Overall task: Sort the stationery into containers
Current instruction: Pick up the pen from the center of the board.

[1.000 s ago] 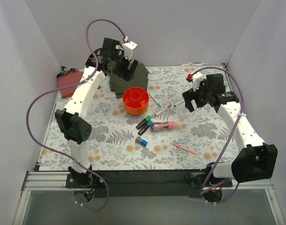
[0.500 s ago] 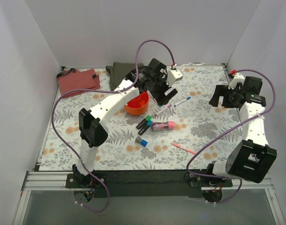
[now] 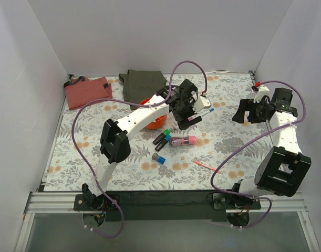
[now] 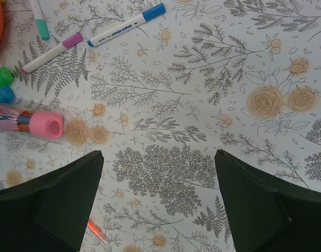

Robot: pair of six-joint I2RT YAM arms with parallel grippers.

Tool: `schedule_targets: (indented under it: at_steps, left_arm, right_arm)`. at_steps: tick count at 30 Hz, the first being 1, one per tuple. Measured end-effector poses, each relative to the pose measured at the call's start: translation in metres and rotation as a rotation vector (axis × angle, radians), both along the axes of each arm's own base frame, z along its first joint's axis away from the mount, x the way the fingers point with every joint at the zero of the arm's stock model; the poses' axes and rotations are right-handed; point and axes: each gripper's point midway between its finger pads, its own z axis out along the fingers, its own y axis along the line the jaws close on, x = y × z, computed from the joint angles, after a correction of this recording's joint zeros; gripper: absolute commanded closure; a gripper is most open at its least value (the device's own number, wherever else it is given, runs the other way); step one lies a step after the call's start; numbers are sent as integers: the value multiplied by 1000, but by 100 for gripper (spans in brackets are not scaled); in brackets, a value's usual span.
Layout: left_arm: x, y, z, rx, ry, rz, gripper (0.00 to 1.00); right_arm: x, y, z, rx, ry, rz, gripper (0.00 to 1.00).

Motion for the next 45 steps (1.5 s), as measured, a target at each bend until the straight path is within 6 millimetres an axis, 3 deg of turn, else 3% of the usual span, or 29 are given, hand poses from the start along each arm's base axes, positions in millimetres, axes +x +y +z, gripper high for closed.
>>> schedule_targets:
  at_steps: [6,14,18,24,30,35,39,45]
  left_arm:
    - [-3,-11,-5,-11,-3,-39,19]
    - [5,-19,-52,23,16,-32,19]
    - [18,-27,-62,17,-28,-16,24]
    - [48,-39,-60,-19,-142,15,34]
    - [76,-50,-69,-42,-201,30,35]
    - [102,-47,-86,-61,-187,62,39]
    - [126,-31,-91,-80,-175,111,41]
    - [141,-14,-94,-103,-139,147,43]
  right_arm:
    - [2,-6,2,-22,-28,20,4]
    - [-2,-6,2,-35,-22,43,5]
    - [-4,-5,2,-30,-19,48,6]
    - [-10,-2,-8,-15,10,54,6]
    - [-11,-2,-9,-17,11,57,6]
    - [-11,-2,-11,-13,20,55,6]
    - [-11,-3,-13,-12,27,52,6]
    - [-11,-4,-14,-17,30,46,7]
